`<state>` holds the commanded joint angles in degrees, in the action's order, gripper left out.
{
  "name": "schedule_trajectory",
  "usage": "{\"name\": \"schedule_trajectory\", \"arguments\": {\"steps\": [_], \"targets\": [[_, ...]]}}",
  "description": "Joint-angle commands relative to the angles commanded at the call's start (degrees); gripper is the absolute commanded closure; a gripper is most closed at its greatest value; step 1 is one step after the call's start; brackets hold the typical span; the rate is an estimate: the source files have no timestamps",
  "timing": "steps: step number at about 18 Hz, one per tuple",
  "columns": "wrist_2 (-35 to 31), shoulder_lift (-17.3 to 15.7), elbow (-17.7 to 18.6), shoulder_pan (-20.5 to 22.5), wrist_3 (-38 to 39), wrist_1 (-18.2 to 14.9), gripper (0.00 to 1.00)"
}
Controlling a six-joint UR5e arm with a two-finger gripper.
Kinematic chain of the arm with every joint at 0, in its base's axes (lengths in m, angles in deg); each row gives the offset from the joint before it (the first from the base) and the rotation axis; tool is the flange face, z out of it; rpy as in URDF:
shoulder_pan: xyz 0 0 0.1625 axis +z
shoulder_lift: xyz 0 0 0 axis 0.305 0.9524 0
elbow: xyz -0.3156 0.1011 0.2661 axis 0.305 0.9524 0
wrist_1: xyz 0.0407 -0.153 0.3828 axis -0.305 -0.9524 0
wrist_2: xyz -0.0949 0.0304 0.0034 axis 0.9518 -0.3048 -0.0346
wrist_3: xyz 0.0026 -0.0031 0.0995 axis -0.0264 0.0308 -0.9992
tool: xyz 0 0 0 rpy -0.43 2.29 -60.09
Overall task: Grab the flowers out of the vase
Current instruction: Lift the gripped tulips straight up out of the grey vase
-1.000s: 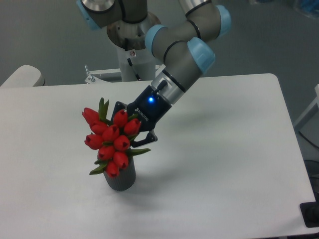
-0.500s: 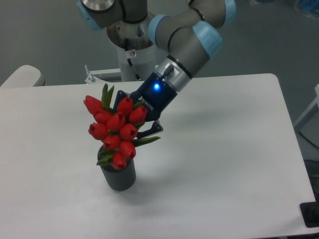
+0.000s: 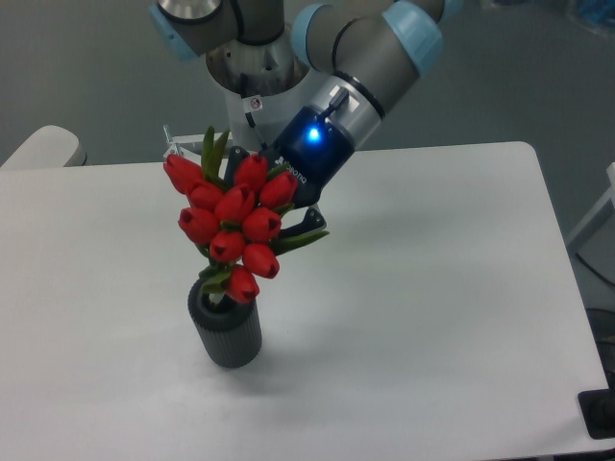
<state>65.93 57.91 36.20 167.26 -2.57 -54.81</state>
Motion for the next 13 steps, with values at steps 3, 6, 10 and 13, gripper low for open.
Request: {"name": "schedule_trajectory", "arguments": {"steps": [3,6,10,13], "targets": [[0.09,-0.44,-0.44,0.97,0.00,-0.09,0.67],[0.00,-0.70,-0.53,1.49,0.09,-0.09,0.67],[-0.09,-0.62,-1.58,2.98,-0.09,-0.09,0.67],[-0.35,0.52,-4.21,4.39,-0.09,-0.26,0.67]]}}
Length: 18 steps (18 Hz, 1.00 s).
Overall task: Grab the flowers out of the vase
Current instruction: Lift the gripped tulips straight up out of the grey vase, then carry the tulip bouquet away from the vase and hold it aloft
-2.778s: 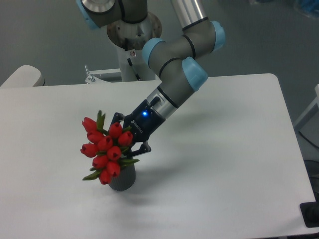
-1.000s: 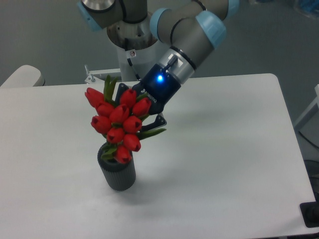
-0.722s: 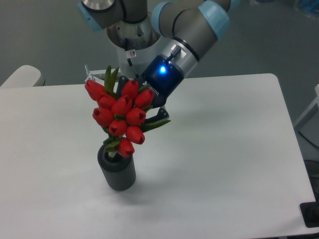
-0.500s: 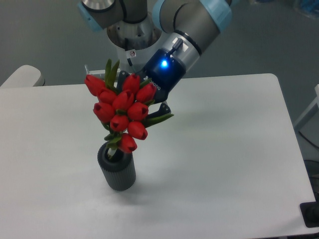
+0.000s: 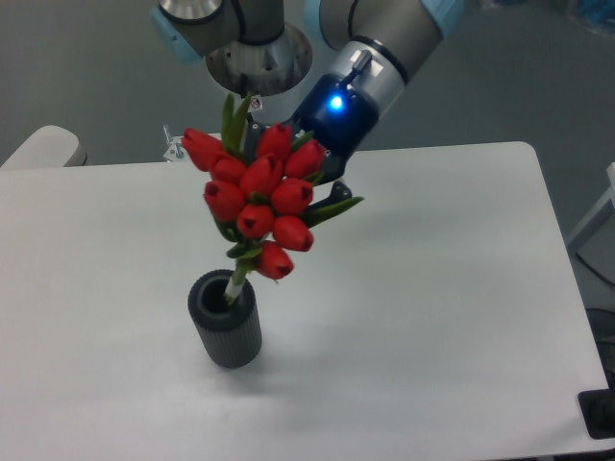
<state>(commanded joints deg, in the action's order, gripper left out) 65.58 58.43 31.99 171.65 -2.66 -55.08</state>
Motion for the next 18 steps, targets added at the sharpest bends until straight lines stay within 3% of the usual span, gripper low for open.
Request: {"name": "schedule_trajectory", "arguments": {"steps": [11,15,18], "targets": [[-2.01,12.39,-10.81,5.01,-4.30,0.17,0.67],[-7.99,14.07,-11.96,5.62,-9.13,0.09,0.67],[-8.44,15.04,-12.58,6.85,-10.45,0.09,0.67]]}}
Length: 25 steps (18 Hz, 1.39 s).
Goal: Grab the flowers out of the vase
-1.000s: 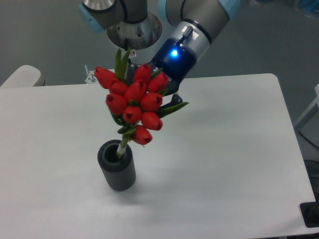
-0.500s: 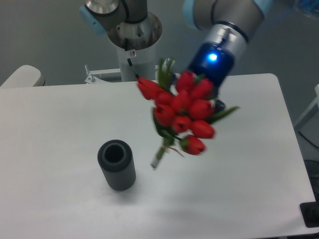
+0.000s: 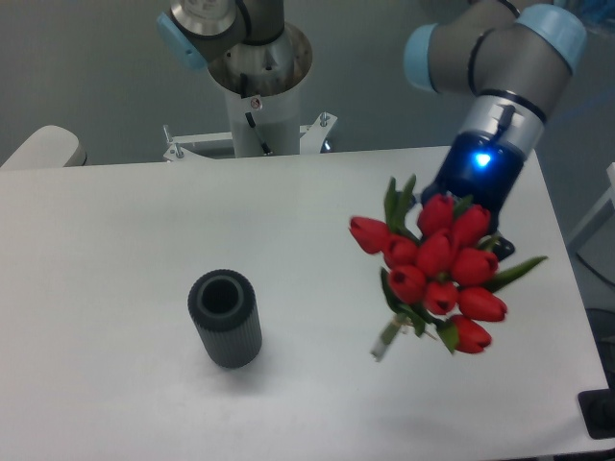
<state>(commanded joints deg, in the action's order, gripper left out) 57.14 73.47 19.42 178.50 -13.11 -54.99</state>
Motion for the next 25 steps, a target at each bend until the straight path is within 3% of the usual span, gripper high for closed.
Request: {"name": "schedule_trajectory", "arguments": {"steps": [25], "targets": [[-0.18,0.70,0.70,0.27,-4.84,-0.09,0.67]]}}
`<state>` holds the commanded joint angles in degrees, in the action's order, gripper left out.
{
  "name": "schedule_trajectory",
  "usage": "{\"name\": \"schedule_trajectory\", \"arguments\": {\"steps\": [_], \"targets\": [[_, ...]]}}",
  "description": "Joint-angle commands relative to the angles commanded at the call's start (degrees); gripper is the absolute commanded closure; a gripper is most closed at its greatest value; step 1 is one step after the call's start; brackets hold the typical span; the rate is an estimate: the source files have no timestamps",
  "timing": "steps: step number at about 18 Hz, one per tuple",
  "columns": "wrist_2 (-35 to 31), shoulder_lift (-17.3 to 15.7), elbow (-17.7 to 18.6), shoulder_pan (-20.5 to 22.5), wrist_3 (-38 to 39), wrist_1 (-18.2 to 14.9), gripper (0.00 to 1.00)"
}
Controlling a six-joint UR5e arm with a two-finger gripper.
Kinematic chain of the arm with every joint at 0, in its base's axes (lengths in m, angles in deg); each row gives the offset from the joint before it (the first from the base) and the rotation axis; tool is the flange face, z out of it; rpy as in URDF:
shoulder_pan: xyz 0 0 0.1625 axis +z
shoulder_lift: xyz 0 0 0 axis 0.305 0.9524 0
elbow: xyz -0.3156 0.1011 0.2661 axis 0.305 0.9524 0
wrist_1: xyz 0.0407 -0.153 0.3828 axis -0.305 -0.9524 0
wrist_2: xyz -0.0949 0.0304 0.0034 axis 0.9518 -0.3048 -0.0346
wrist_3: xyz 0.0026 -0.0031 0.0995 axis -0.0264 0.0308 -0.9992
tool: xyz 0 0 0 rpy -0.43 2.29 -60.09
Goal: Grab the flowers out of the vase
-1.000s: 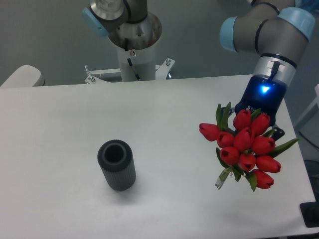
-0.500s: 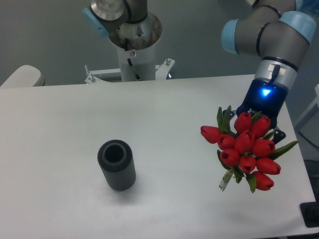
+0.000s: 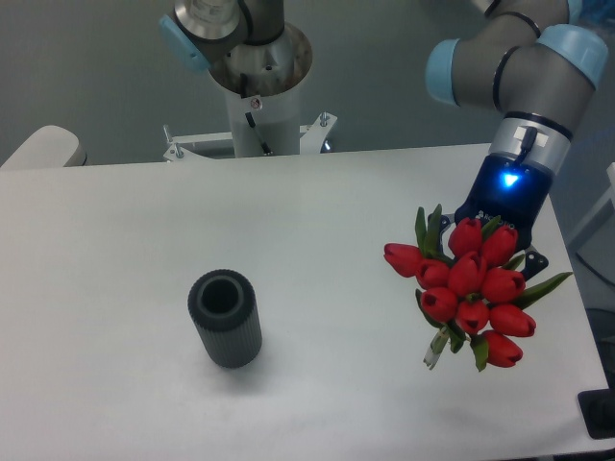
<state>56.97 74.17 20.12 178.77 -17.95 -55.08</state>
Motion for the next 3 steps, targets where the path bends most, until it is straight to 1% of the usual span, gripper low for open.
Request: {"name": "schedule_trajectory", "arguments": {"steps": [3], "targets": [[0.00,0.00,0.09,0.00,0.00,0.00,0.67]]}}
